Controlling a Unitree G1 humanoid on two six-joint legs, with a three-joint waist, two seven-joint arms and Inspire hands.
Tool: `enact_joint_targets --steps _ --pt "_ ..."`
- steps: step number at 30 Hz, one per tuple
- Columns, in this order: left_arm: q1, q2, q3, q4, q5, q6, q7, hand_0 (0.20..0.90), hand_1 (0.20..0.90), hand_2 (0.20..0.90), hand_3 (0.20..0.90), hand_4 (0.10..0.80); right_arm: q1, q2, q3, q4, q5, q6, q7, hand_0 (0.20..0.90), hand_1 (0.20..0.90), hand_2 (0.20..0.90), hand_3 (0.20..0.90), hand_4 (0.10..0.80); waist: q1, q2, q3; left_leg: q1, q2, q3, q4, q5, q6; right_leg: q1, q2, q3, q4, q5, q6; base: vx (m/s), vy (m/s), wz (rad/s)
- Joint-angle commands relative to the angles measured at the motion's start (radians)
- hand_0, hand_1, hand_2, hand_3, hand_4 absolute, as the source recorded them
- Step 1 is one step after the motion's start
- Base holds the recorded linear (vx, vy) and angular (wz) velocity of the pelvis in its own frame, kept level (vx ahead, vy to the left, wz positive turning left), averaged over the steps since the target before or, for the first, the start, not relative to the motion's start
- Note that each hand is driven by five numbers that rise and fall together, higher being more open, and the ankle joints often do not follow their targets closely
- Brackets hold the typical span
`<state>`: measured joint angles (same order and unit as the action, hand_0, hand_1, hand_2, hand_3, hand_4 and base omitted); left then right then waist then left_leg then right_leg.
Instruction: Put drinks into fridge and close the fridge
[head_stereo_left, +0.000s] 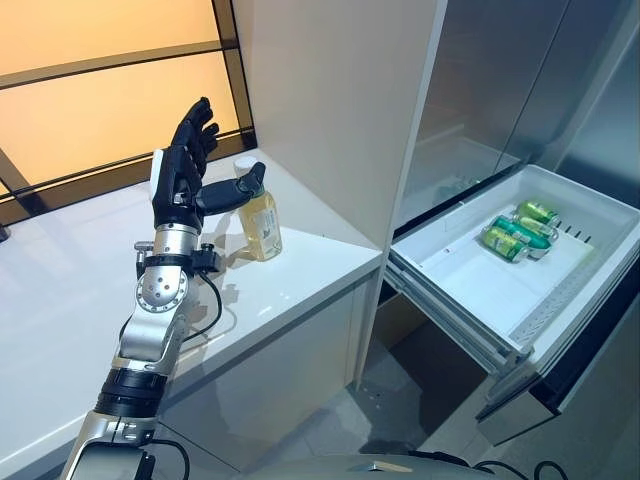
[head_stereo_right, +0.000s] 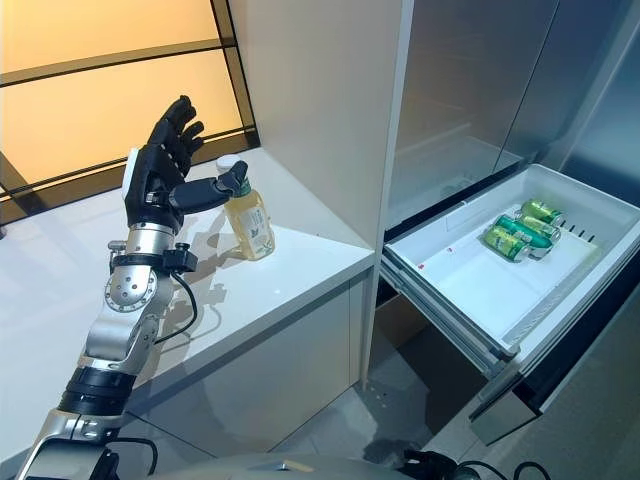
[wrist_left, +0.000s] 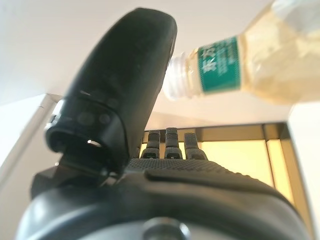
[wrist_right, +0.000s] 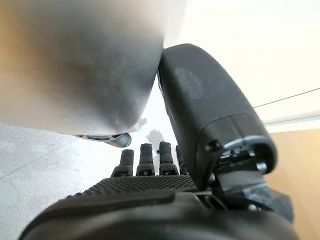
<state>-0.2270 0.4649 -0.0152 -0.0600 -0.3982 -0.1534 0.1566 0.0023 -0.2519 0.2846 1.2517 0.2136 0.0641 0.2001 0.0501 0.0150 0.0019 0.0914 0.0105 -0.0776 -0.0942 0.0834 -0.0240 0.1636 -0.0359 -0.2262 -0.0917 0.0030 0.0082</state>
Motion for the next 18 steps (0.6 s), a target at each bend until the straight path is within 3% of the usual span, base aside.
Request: enact_joint_targets --steps 1,5,18 --pt "-0.095 0.046 0.029 -0.060 -0.029 -0.092 -0.011 0.900 0.900 0.900 0.900 0.800 -0.018 0.046 0.035 0.020 -0.015 0.001 0.020 0.900 0.900 0.900 0.900 0.800 0.015 -0.026 -0.021 0.033 -0.032 0.077 0.007 -0.098 0.029 -0.010 -0.027 0.067 0.004 0.018 0.044 0.000 0.000 0.00" --pt "-0.086 0.014 0.038 -0.058 -0.185 -0.159 -0.143 0.900 0.900 0.900 0.900 0.800 -0.013 0.032 0.031 0.004 -0.041 0.010 0.034 0.900 0.900 0.900 0.900 0.800 0.002 -0.027 -0.018 0.039 -0.027 0.093 0.007 -0.101 0.029 -0.009 -0.027 0.078 0.004 0.020 0.043 0.005 0.008 0.00" --pt "-0.063 0.019 0.052 0.038 -0.071 -0.150 -0.096 0.900 0.900 0.900 0.900 0.800 -0.012 0.026 0.027 -0.007 -0.051 0.023 0.037 0.900 0.900 0.900 0.900 0.800 -0.005 -0.027 -0.017 0.047 -0.023 0.106 0.007 -0.103 0.028 -0.004 -0.024 0.090 0.004 0.018 0.042 0.008 0.007 -0.04"
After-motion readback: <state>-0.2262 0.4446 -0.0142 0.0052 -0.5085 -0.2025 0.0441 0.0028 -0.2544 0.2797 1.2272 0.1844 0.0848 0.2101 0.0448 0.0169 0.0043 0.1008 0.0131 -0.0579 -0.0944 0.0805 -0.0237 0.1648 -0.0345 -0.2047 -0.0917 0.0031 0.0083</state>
